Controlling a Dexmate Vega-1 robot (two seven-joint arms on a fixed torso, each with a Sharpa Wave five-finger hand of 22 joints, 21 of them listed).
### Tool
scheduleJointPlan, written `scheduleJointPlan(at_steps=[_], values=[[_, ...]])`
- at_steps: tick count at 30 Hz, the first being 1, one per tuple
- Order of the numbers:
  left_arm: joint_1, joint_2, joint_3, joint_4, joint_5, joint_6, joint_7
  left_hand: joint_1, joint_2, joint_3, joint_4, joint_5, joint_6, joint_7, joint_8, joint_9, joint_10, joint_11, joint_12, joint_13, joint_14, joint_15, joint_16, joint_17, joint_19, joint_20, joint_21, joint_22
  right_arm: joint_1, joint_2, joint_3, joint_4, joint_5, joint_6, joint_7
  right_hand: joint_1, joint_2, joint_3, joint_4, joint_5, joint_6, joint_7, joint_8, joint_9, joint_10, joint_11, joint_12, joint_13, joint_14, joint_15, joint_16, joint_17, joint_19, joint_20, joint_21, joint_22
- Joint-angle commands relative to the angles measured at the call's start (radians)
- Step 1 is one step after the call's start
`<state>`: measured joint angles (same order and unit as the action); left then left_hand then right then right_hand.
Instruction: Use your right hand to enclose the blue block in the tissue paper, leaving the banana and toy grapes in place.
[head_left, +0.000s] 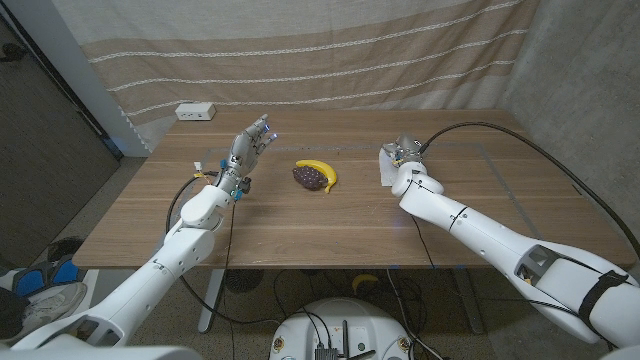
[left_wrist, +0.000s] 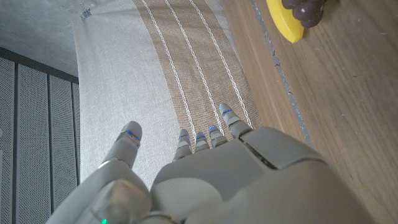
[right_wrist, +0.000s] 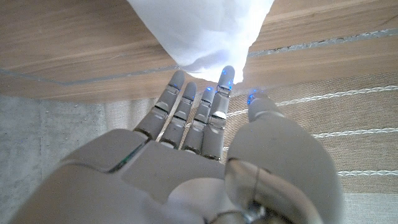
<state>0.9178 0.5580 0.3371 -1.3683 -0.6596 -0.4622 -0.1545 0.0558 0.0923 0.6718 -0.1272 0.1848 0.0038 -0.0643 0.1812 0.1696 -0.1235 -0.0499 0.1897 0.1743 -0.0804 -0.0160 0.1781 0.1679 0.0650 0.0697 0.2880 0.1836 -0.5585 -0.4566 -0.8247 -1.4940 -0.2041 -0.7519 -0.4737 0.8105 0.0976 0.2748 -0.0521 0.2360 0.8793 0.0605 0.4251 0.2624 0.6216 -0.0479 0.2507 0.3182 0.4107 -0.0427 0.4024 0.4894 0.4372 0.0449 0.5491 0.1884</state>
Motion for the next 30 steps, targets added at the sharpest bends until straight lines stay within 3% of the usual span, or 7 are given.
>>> scheduleJointPlan(at_steps=[1,7,12,19,30], values=[[-0.025,-0.009,0.006,0.034,-0.009,-0.01,-0.034,0.012,0.046,-0.001,-0.004,-0.001,0.003,0.002,0.001,0.006,-0.001,0.007,0.004,0.005,-0.007,0.0,0.0,0.001,0.007,-0.003,-0.006,0.005,-0.049,-0.018,0.038,-0.076,0.008,-0.01,-0.038,0.008,0.009,0.005,-0.02,0.002,-0.049,-0.019,-0.025,-0.007,-0.012,0.003,-0.008,0.007,-0.011,-0.072,0.01,0.009,-0.001,-0.003,0.001,0.004],[-0.047,-0.019,0.012,0.064,-0.017,-0.015,-0.061,0.012,0.046,-0.002,-0.005,-0.001,0.002,0.002,0.001,0.006,-0.002,0.007,0.004,0.005,-0.006,0.0,0.0,0.001,0.008,-0.003,-0.007,0.005,-0.099,-0.038,0.058,-0.146,-0.01,-0.031,-0.088,0.04,0.015,0.019,-0.06,0.012,-0.12,-0.044,-0.063,-0.018,-0.05,-0.01,-0.021,0.011,-0.023,-0.082,0.009,0.014,-0.001,-0.008,0.004,0.004],[-0.07,-0.029,0.019,0.094,-0.021,-0.021,-0.088,0.013,0.047,-0.002,-0.006,-0.001,0.003,0.002,0.001,0.006,-0.002,0.007,0.004,0.005,-0.006,0.0,0.0,0.001,0.008,-0.002,-0.008,0.005,-0.116,-0.06,0.026,-0.19,-0.066,-0.077,-0.107,0.063,0.015,0.029,-0.089,0.017,-0.167,-0.071,-0.09,-0.027,-0.096,-0.017,-0.036,0.014,-0.049,-0.093,-0.001,0.016,-0.006,-0.015,0.004,0.004],[-0.091,-0.038,0.022,0.122,-0.028,-0.021,-0.111,0.014,0.047,-0.003,-0.007,-0.002,0.003,0.001,0.001,0.006,-0.002,0.006,0.004,0.004,-0.004,-0.001,0.0,0.001,0.008,-0.002,-0.009,0.006,-0.13,-0.082,-0.009,-0.228,-0.127,-0.128,-0.106,0.093,0.002,0.036,-0.116,0.016,-0.172,-0.091,-0.099,-0.033,-0.138,-0.031,-0.049,0.012,-0.081,-0.099,-0.016,0.014,-0.019,-0.022,0.001,0.003],[-0.104,-0.044,0.022,0.147,-0.029,-0.029,-0.124,0.014,0.046,-0.004,-0.008,-0.002,0.004,0.001,0.001,0.006,-0.001,0.005,0.004,0.004,-0.005,0.0,0.0,0.001,0.009,-0.002,-0.01,0.006,-0.141,-0.117,-0.05,-0.275,-0.206,-0.184,-0.069,0.11,-0.018,0.032,-0.123,0.006,-0.176,-0.112,-0.108,-0.038,-0.169,-0.047,-0.054,0.009,-0.118,-0.101,-0.029,0.015,-0.037,-0.03,-0.005,0.001]])
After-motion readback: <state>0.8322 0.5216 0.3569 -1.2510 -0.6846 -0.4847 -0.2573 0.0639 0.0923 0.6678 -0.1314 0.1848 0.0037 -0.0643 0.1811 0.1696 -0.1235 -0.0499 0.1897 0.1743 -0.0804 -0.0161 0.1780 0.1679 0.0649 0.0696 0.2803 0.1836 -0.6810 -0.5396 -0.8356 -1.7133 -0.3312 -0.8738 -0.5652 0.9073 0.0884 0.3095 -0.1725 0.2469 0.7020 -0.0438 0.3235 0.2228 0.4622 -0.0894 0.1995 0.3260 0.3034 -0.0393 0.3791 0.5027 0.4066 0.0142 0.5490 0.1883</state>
